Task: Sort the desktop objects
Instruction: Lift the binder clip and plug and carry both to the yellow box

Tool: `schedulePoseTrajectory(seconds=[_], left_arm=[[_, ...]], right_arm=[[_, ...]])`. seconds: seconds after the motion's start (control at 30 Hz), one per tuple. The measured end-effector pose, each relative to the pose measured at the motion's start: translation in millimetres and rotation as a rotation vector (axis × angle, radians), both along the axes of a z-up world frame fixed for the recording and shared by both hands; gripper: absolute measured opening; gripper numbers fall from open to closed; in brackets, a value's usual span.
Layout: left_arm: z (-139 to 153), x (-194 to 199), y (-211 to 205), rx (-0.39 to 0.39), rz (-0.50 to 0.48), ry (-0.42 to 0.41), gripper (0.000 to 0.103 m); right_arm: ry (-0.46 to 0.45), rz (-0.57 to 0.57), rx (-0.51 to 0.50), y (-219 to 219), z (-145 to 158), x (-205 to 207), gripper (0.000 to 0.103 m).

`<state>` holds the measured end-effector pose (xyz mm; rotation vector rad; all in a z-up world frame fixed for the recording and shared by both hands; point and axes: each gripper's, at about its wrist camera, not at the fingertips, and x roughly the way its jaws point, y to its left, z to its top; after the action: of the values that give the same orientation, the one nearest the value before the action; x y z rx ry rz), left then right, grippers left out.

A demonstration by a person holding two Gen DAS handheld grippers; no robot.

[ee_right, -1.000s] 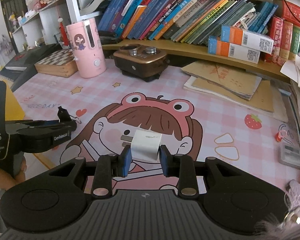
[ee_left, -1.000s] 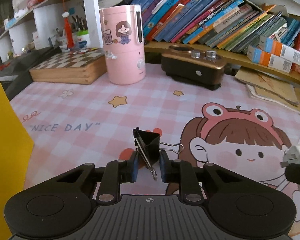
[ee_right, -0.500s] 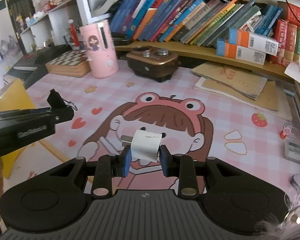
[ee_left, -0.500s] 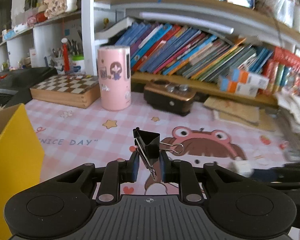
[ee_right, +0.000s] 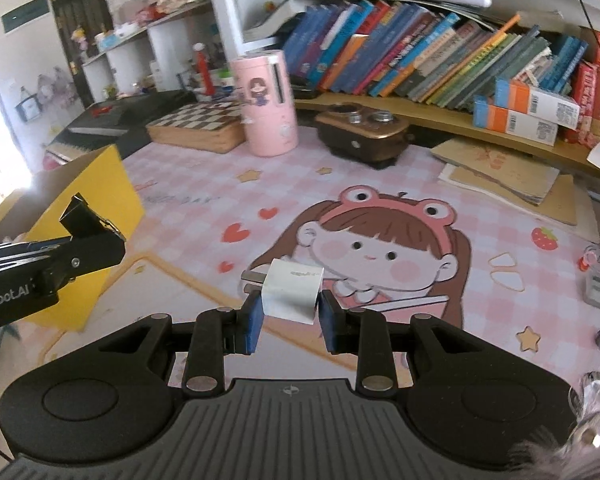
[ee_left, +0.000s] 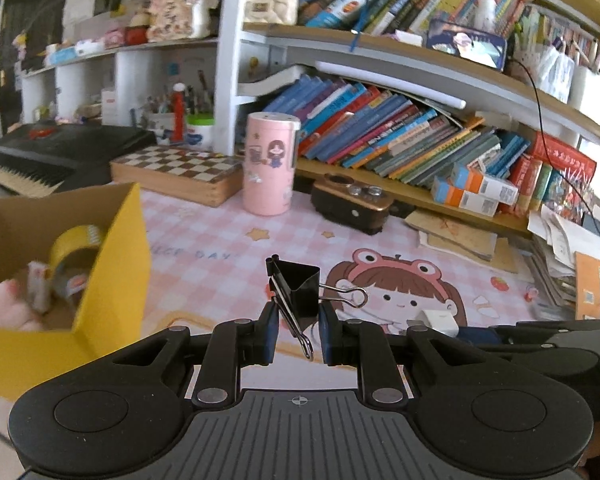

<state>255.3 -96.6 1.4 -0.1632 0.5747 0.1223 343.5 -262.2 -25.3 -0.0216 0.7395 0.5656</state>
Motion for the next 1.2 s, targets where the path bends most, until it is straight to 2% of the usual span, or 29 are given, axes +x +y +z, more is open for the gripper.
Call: schedulePoseTrajectory(seconds=[0.2, 0.53, 1.0, 1.2], left_arm=[[0, -29, 12, -0.027, 0.025, -0.014, 0.019], [4, -59, 29, -0.043, -0.018, -0.042, 0.019], [8, -122, 70, -0.064, -0.024, -0.065, 0.019], [7, -150, 90, -0.084, -0.016, -0.062, 0.019]], right_arm=[[-0.03, 0.043, -0.012, 14, 9, -25, 0.028], [-0.075, 0.039, -0.024, 33, 22, -60, 0.028], [-0.105, 0.047, -0.019, 69, 43, -123, 0.028], [-0.095, 0.058, -0.022, 90, 44, -154, 0.028]])
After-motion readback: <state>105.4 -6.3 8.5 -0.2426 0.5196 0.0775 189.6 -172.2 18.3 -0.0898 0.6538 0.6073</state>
